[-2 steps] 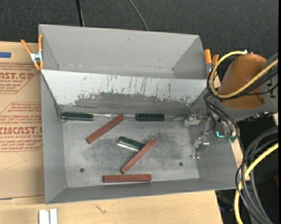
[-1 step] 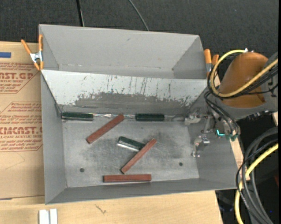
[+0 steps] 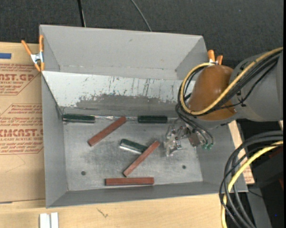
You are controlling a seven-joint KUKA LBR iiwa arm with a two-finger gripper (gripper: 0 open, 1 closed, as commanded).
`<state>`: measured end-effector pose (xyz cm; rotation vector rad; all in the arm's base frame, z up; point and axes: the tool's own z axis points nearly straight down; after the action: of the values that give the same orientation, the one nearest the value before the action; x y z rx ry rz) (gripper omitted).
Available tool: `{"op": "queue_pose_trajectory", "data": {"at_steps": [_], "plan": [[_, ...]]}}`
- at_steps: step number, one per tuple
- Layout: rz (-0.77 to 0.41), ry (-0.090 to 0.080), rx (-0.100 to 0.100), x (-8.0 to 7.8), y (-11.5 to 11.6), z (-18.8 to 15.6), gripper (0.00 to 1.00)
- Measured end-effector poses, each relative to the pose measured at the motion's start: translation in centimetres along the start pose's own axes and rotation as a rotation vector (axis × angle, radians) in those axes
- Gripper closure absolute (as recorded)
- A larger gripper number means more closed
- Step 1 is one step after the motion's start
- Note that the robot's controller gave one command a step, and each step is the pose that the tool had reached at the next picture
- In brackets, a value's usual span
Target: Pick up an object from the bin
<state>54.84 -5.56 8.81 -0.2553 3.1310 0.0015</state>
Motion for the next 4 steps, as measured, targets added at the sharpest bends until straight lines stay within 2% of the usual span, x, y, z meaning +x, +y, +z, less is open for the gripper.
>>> {"op": "queue_pose_trajectory", "data": {"at_steps": [1, 2, 3, 4], "plan": [[0.000, 0.000, 0.001, 0.0, 0.0, 0.0, 0.00], [0.000, 0.000, 0.001, 0.0, 0.0, 0.0, 0.00], [-0.078, -0.022, 0.004, -0.5, 9.6, 1.1, 1.00], [-0.078, -0.022, 0.004, -0.5, 9.6, 1.1, 1.00]]}}
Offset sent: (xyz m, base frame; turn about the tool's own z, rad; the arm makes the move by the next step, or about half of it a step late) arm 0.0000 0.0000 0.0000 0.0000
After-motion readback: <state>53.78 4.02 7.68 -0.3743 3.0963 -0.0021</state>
